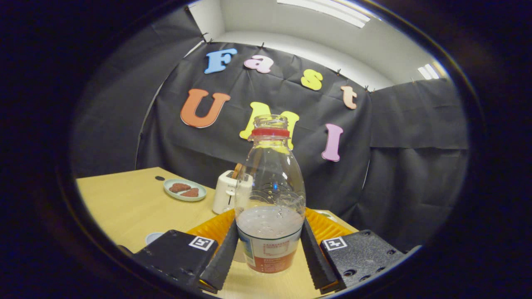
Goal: Take the bottle from table, then pour the juice into the cup, finally place the bottle on the coaster
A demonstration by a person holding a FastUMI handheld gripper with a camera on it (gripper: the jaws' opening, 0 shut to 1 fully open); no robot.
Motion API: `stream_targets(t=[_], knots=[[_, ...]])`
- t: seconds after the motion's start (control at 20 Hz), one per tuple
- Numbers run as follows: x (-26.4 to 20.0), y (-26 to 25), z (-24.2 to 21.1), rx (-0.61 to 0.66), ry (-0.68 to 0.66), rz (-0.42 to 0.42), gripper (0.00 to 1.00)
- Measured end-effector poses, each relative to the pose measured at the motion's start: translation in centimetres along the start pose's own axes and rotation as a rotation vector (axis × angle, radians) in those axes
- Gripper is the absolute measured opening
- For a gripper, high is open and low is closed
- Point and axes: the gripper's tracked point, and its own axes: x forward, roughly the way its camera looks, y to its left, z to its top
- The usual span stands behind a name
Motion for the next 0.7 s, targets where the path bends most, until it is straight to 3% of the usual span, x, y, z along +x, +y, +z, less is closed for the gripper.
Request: stream_targets(t=[0.2,0.4,0.7], knots=[[3.3,1.2,0.5,0.076,-0.016,0.059,0.8],[6.6,1.7,-2.1,0.145,0.035,0.095,0.8],[11.9,1.1,-6.5,0.222,0.098,0.065,0.8]])
